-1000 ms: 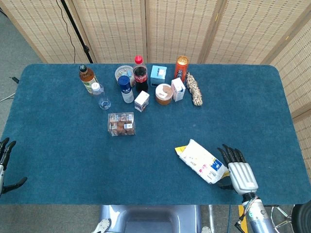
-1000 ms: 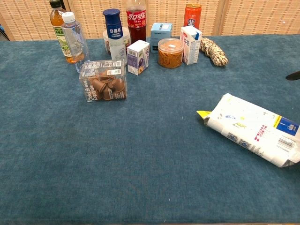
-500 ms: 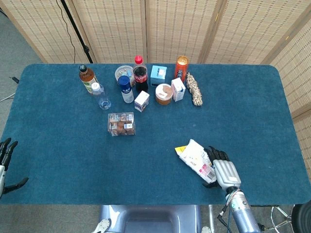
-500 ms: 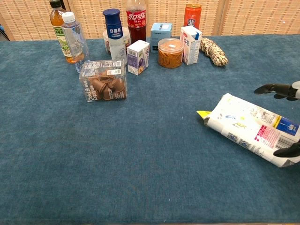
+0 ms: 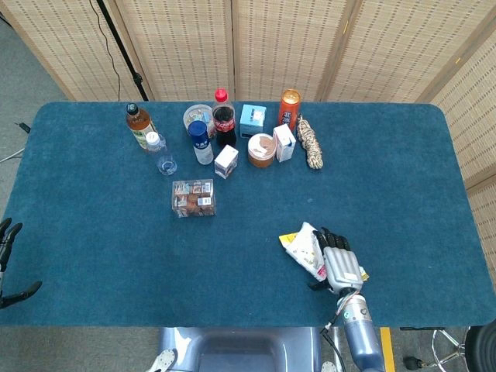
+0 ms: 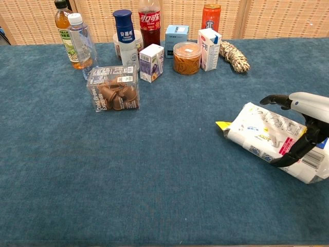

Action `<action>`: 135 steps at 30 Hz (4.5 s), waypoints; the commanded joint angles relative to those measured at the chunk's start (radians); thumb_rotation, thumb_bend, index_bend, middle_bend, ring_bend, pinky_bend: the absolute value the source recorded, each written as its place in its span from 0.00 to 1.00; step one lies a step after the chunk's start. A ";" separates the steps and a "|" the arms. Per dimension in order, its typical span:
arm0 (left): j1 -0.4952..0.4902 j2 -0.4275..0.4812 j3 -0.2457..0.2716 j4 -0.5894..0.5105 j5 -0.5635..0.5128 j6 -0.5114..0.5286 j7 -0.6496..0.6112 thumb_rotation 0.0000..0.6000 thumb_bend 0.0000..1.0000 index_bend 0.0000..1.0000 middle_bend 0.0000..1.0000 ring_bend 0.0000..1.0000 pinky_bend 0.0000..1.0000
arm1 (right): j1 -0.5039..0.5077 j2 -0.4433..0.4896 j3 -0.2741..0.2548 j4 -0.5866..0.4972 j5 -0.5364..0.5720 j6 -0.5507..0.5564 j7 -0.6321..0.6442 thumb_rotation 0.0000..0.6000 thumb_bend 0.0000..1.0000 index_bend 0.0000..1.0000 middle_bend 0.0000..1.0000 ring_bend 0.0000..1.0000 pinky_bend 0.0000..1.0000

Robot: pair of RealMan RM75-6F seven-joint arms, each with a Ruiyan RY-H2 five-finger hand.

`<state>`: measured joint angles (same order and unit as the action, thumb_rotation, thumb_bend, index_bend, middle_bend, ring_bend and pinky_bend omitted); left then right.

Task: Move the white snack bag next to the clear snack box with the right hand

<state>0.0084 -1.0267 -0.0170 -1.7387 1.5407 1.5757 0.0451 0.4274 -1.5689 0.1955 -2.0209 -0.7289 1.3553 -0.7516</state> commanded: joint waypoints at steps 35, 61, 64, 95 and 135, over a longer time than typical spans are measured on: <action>-0.005 0.010 -0.006 -0.017 -0.023 -0.014 -0.004 1.00 0.00 0.00 0.00 0.00 0.00 | 0.030 0.033 -0.003 0.272 -0.325 -0.083 0.312 1.00 0.92 0.41 0.42 0.56 0.75; -0.021 0.013 -0.022 -0.027 -0.065 -0.045 -0.004 1.00 0.00 0.00 0.00 0.00 0.00 | 0.341 -0.003 0.111 0.489 -0.177 -0.428 0.203 1.00 0.92 0.39 0.41 0.56 0.77; -0.021 0.014 -0.026 -0.025 -0.076 -0.047 -0.010 1.00 0.00 0.00 0.00 0.00 0.00 | 0.385 -0.020 0.123 0.535 -0.142 -0.496 0.223 1.00 0.93 0.39 0.41 0.57 0.78; -0.014 0.028 -0.042 -0.010 -0.132 -0.057 -0.065 1.00 0.00 0.00 0.00 0.00 0.00 | 0.588 -0.188 0.153 0.807 -0.039 -0.567 0.325 1.00 0.92 0.40 0.41 0.54 0.61; 0.030 0.041 0.003 0.023 -0.028 0.014 -0.087 1.00 0.00 0.00 0.00 0.00 0.00 | 0.154 0.407 -0.176 0.239 -0.677 0.006 0.409 1.00 0.00 0.00 0.00 0.00 0.00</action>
<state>0.0371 -0.9833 -0.0171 -1.7167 1.5072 1.5866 -0.0481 0.6928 -1.2396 0.1147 -1.7901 -1.2672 1.2415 -0.3833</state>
